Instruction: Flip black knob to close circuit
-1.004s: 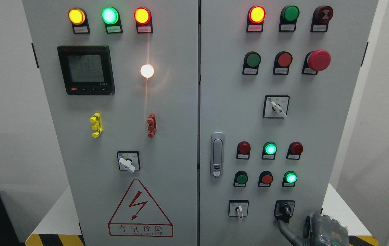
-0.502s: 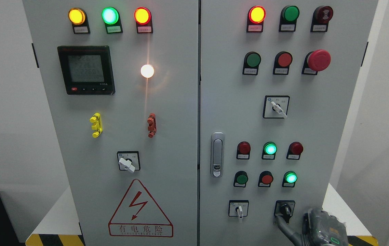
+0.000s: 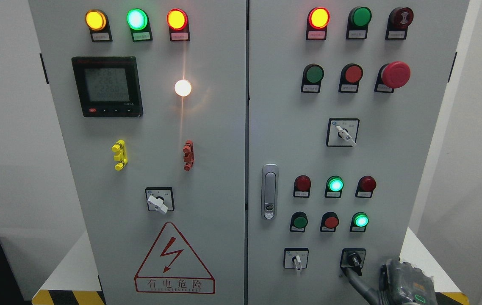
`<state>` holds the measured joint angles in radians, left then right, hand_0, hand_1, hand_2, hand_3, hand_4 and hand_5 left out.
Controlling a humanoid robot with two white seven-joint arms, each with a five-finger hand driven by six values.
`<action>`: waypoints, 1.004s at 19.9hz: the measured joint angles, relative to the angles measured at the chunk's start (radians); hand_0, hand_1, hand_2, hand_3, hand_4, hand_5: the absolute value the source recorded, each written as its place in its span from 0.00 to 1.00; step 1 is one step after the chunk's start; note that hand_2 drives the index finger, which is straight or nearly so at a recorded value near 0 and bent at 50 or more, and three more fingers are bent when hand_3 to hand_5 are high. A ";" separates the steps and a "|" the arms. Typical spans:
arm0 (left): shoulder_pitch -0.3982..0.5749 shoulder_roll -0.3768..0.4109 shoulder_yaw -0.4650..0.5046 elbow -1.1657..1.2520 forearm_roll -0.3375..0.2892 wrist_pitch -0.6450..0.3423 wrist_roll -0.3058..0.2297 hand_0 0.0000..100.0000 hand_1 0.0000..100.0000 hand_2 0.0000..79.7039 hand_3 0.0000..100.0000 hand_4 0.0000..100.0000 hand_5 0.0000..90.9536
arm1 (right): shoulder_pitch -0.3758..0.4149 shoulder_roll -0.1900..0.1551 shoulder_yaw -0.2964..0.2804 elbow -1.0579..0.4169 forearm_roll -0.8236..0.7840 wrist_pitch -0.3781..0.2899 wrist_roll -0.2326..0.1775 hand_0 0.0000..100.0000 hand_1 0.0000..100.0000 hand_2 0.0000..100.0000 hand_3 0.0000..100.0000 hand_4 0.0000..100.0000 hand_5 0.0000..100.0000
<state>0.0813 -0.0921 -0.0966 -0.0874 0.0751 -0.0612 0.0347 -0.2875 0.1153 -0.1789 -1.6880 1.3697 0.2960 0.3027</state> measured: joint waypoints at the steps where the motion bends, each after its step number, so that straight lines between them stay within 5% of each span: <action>1: 0.000 0.000 0.000 0.000 0.000 0.000 0.000 0.12 0.56 0.00 0.00 0.00 0.00 | 0.000 0.000 -0.003 0.000 0.000 0.000 0.000 0.00 0.09 0.82 0.96 0.82 0.73; 20: 0.000 0.000 0.000 0.000 0.000 0.000 0.000 0.12 0.56 0.00 0.00 0.00 0.00 | 0.003 0.000 -0.025 -0.013 -0.060 0.003 -0.018 0.00 0.09 0.82 0.96 0.81 0.73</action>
<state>0.0813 -0.0920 -0.0966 -0.0874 0.0752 -0.0612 0.0347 -0.2847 0.1149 -0.2041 -1.7008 1.3099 0.2989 0.2850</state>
